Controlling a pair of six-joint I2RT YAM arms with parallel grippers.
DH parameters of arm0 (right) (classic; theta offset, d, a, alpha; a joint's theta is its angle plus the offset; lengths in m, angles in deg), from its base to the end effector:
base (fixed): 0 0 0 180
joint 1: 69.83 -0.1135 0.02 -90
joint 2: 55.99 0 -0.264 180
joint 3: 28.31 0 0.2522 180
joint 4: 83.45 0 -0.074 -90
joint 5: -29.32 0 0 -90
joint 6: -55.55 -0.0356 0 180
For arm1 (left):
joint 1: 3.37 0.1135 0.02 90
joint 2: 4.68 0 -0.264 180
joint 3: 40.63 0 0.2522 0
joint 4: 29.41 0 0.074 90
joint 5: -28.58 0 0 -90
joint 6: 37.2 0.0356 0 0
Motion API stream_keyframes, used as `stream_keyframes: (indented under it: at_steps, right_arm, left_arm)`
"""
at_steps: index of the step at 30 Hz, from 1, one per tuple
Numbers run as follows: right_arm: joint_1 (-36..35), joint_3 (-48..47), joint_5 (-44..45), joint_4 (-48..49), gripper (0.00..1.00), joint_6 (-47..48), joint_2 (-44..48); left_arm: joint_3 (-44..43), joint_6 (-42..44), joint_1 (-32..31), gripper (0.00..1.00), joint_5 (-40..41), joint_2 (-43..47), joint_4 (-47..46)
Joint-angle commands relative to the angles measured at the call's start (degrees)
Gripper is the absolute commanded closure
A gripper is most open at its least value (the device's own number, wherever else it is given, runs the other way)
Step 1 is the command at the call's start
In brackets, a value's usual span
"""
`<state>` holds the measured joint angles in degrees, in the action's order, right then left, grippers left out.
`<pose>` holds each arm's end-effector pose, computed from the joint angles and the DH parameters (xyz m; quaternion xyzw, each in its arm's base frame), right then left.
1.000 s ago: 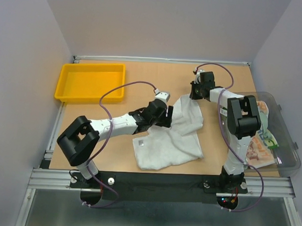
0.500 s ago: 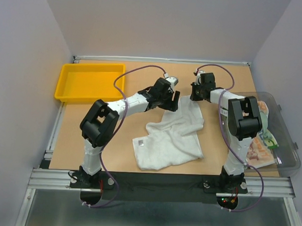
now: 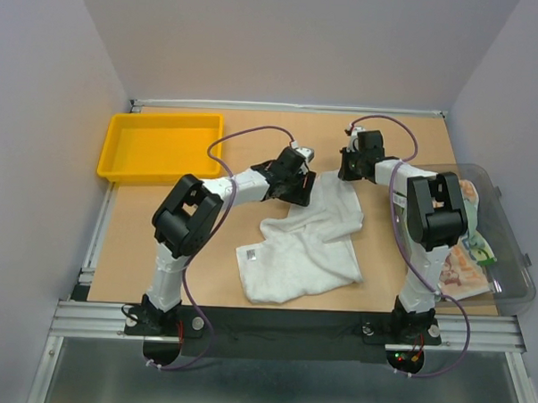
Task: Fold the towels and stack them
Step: Flatten out the crumpled towel
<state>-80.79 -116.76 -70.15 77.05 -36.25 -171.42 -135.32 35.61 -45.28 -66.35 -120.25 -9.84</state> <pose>0.4242 0.0881 0.1584 -0.1044 0.9202 0.1172 0.3586 0.3350 -0.3048 0.1907 0.2118 0.8822 -0.2405 0.3450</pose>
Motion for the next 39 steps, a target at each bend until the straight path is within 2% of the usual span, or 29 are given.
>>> stream_keyframes:
  at_steps: [1, 3, 4, 5, 7, 10, 11, 13, 20, 25, 28, 30, 31, 32, 34, 35, 38, 39]
  right_arm:
    - [-0.46, 1.75, -1.07, -1.29, 0.99, -0.66, 1.71]
    - [-0.46, 1.75, -1.25, -1.21, 0.99, -0.74, 1.71]
    - [-0.46, 1.83, -1.25, -1.21, 0.99, -0.83, 1.79]
    - [-0.46, 1.92, -1.25, -1.21, 0.99, -0.83, 1.79]
    - [-0.47, 2.10, -1.25, -1.21, 0.99, -0.92, 1.97]
    - [-0.46, 2.36, -0.99, -1.12, 0.99, -0.92, 2.49]
    - [-0.46, 2.45, -0.72, -1.12, 0.99, -0.92, 2.67]
    - [-0.46, 2.71, 1.29, -1.12, 0.99, -1.10, 2.94]
    - [0.85, 2.71, 8.94, -0.94, 0.99, -6.80, 4.17]
    - [2.26, 2.19, 15.10, -1.03, 0.99, -9.09, 5.40]
    - [3.58, 1.49, 16.24, -1.03, 0.99, -9.45, 5.49]
    - [4.02, 1.05, 16.42, -1.12, 0.99, -9.10, 5.40]
    - [4.02, 0.70, 16.33, -1.12, 0.99, -8.75, 5.05]
    - [4.02, -0.09, 15.72, -1.12, 0.99, -8.40, 4.79]
    - [4.02, -0.89, 13.53, -1.21, 0.99, -7.87, 4.35]
    - [4.10, -1.41, 12.65, -1.21, 0.99, -7.60, 3.91]
    - [4.02, -2.12, 10.36, -1.29, 0.88, -6.72, 3.55]
    - [4.02, -2.38, 9.92, -1.29, 0.79, -5.94, 3.64]
  left_arm:
    - [-0.64, -1.27, -0.45, 0.30, -1.75, -0.88, -1.93]
    - [-0.29, -1.70, -0.54, 0.36, -2.10, -1.24, -2.20]
    - [0.06, -1.79, -0.63, 0.46, -2.02, -1.24, -2.29]
    - [0.24, -1.71, -0.63, 0.51, -1.67, -1.06, -2.46]
    - [0.51, -1.53, -0.72, 0.55, -0.78, -0.27, -2.73]
    - [0.24, -0.13, -0.63, 0.75, 3.51, 1.13, -1.15]
    - [-0.28, 0.31, -0.63, 0.78, 4.39, 1.48, -0.45]
    - [-0.81, 1.45, -0.45, 0.84, 11.04, 3.41, 1.65]
    - [-1.25, -0.04, 4.63, 0.87, 28.37, 10.45, 7.55]
    - [-0.64, 0.84, 9.12, 0.87, 34.19, 12.38, 7.47]
    - [-0.64, 1.28, 11.67, 0.87, 33.94, 12.12, 5.98]
    - [-0.90, 1.98, 12.55, 0.84, 32.88, 11.34, 4.49]
    - [-1.16, 2.68, 12.64, 0.78, 31.66, 10.11, 3.00]
    - [-2.21, 2.95, 12.73, 0.65, 31.13, 9.40, 2.64]
    - [-3.53, 3.39, 12.91, 0.49, 30.07, 7.13, 1.67]
    - [-4.58, 3.65, 12.99, 0.32, 29.46, 6.33, 1.49]
    - [-6.08, 3.13, 14.13, 0.17, 27.35, 4.92, 1.23]
    - [-6.17, 2.87, 14.31, 0.12, 26.64, 4.83, 1.32]
